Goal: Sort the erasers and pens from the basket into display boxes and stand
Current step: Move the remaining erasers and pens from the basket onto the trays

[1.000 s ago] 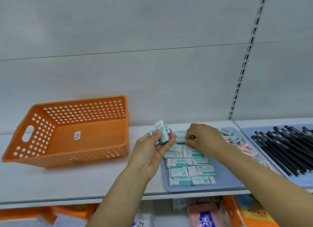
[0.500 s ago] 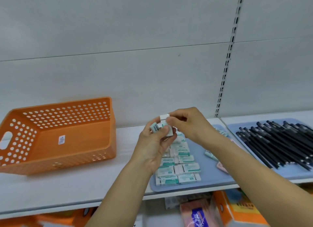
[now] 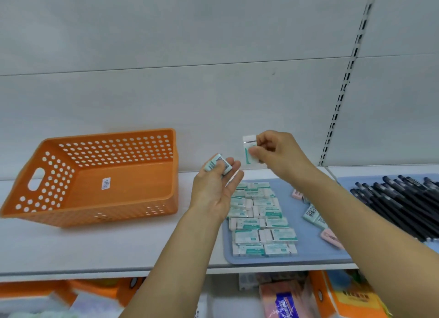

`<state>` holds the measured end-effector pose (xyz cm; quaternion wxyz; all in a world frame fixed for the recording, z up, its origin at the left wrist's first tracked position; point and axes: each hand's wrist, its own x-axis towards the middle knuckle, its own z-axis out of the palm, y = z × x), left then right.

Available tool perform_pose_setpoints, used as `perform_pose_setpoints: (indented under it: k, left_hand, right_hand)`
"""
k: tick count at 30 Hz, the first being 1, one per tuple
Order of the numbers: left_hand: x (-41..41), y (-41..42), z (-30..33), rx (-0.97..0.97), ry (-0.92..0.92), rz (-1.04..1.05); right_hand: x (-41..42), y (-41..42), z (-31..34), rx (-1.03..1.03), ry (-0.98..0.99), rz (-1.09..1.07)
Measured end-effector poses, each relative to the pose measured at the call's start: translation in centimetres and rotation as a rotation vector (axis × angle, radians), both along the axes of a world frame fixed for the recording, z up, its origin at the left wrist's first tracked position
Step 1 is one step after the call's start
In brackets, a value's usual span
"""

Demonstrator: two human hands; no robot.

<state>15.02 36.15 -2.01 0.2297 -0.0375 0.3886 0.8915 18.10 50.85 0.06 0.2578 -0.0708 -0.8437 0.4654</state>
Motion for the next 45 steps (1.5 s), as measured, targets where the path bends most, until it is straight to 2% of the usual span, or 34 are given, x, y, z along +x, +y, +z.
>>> perform_pose_setpoints:
  k: [4,11,14,17,19,21,23,26,30,32,36,41,45]
  left_hand:
    - [-0.2,-1.5,-0.8,-0.022,-0.060,0.007]
    - [-0.1,-2.3,-0.4,-0.007,-0.126,-0.045]
    - [-0.1,-1.9,-0.2,-0.017,-0.140,-0.064]
    - [0.2,-0.2,0.2,-0.010,-0.112,-0.141]
    - [1.1,1.6,0.8,0.049,-0.065,-0.257]
    - [2.2,3.5,1.5,0.083,-0.016,-0.367]
    - [3.1,5.2,2.0,0.071,0.046,-0.460]
    - [4.2,7.1,2.2,-0.062,0.166,-0.612]
    - [5.9,8.6,1.5,-0.286,0.256,-0.718]
    - [6.5,9.1,0.7,-0.378,0.251,-0.714]
    - [7.4,9.2,-0.2,-0.448,0.245,-0.741]
    - [7.0,8.9,-0.6,-0.484,0.347,-0.778]
    - [6.7,7.6,-1.0,-0.655,0.538,-0.678]
  right_hand:
    - [-1.6,2.4,-2.1,0.316,-0.241,0.043]
    - [-2.5,2.4,-4.8,0.389,-0.470,0.167]
    - [-1.4,2.0,-4.1,0.403,-0.343,0.125]
    - [0.5,0.9,-2.1,0.202,-0.147,0.149]
    - [1.7,0.6,-1.2,0.238,-0.150,0.180]
    - [2.9,1.4,-0.8,0.351,-0.154,0.101]
    - [4.3,3.0,-0.1,0.300,-0.136,0.034]
    - [6.7,5.5,0.2,0.203,-0.128,-0.054]
    - [9.8,8.4,-1.6,0.203,-0.202,-0.162]
    - [11.4,9.2,-2.7,0.303,-0.271,-0.218]
    - [12.8,9.1,-4.7,0.708,-0.488,-0.219]
    - [12.9,8.8,-5.6,0.714,-0.517,-0.197]
    - [13.4,8.3,-5.8,0.694,-0.531,-0.194]
